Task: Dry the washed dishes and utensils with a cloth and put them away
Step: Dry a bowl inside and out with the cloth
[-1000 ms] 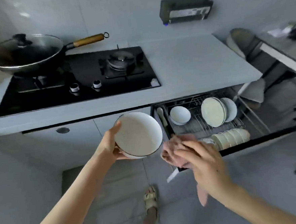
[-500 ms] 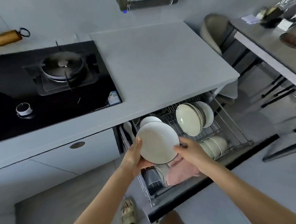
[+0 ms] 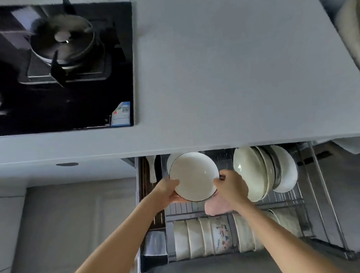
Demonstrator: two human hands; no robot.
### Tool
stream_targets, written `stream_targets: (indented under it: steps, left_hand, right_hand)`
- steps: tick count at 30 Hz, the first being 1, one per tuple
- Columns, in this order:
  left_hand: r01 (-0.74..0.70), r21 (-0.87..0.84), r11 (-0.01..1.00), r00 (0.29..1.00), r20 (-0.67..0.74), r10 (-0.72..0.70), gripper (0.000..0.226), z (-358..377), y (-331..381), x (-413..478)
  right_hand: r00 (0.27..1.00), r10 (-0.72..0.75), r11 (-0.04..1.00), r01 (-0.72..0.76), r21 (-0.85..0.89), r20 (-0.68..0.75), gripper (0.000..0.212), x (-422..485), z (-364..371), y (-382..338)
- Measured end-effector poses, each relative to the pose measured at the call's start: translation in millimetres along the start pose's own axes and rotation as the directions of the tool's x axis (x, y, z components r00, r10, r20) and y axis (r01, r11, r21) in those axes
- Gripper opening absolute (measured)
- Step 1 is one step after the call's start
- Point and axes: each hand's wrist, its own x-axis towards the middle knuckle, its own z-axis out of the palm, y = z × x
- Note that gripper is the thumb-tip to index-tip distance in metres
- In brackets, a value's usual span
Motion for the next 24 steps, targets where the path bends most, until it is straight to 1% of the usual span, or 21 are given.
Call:
stream_targets:
  steps: [1, 2, 3, 5, 8, 11, 13, 14, 16, 19, 24]
  left_hand:
    - [-0.035, 0.162, 0.986, 0.996, -0.075, 0.048, 0.042, 3, 4, 11]
    - [-0.057, 0.326, 0.944, 0.984, -0.142, 0.108, 0.044, 6, 7, 22]
    - [-0.068, 0.452, 0.889, 0.969, -0.183, 0.167, 0.045, 7, 9, 30]
    - [-0.061, 0.579, 0.813, 0.948, -0.220, 0.228, 0.044, 6, 9, 44]
    - [-0.031, 0.676, 0.736, 0.931, -0.249, 0.268, 0.039, 1, 7, 59]
    - [-0.052, 0.740, 0.670, 0.885, -0.277, 0.375, 0.028, -2, 7, 68]
    - [-0.055, 0.749, 0.661, 0.864, -0.296, 0.407, 0.024, -4, 5, 70]
    - [-0.057, 0.741, 0.670, 0.859, -0.305, 0.410, 0.024, -5, 4, 71]
    - [-0.060, 0.722, 0.689, 0.849, -0.326, 0.415, 0.024, -5, 3, 73]
    - [-0.039, 0.723, 0.690, 0.841, -0.349, 0.413, 0.025, -6, 3, 76]
    - [-0.035, 0.715, 0.699, 0.844, -0.354, 0.404, 0.022, -7, 4, 82]
  right_hand:
    - [1.000, -0.002, 1.000, 0.002, -0.005, 0.003, 0.024, 13, 3, -1]
    - [1.000, -0.005, 1.000, 0.005, -0.009, 0.008, 0.026, 25, 6, -1]
    - [1.000, -0.008, 1.000, 0.008, -0.012, 0.013, 0.028, 35, 9, -1]
    - [1.000, -0.017, 0.999, 0.017, -0.027, 0.023, 0.030, 51, 15, -2]
    - [0.998, -0.022, 0.998, 0.025, -0.060, 0.052, 0.031, 69, 25, -1]
    - [0.997, -0.040, 0.996, 0.045, -0.075, 0.074, 0.022, 82, 33, -3]
    - [0.994, -0.073, 0.991, 0.081, -0.108, 0.083, 0.008, 87, 37, -4]
    - [0.993, -0.082, 0.988, 0.092, -0.123, 0.084, 0.006, 89, 39, -5]
    - [0.993, -0.091, 0.984, 0.102, -0.146, 0.079, 0.008, 93, 43, -6]
    - [0.994, -0.091, 0.979, 0.101, -0.176, 0.065, 0.013, 98, 48, -9]
    - [0.994, -0.077, 0.982, 0.088, -0.169, 0.073, 0.011, 101, 52, -8]
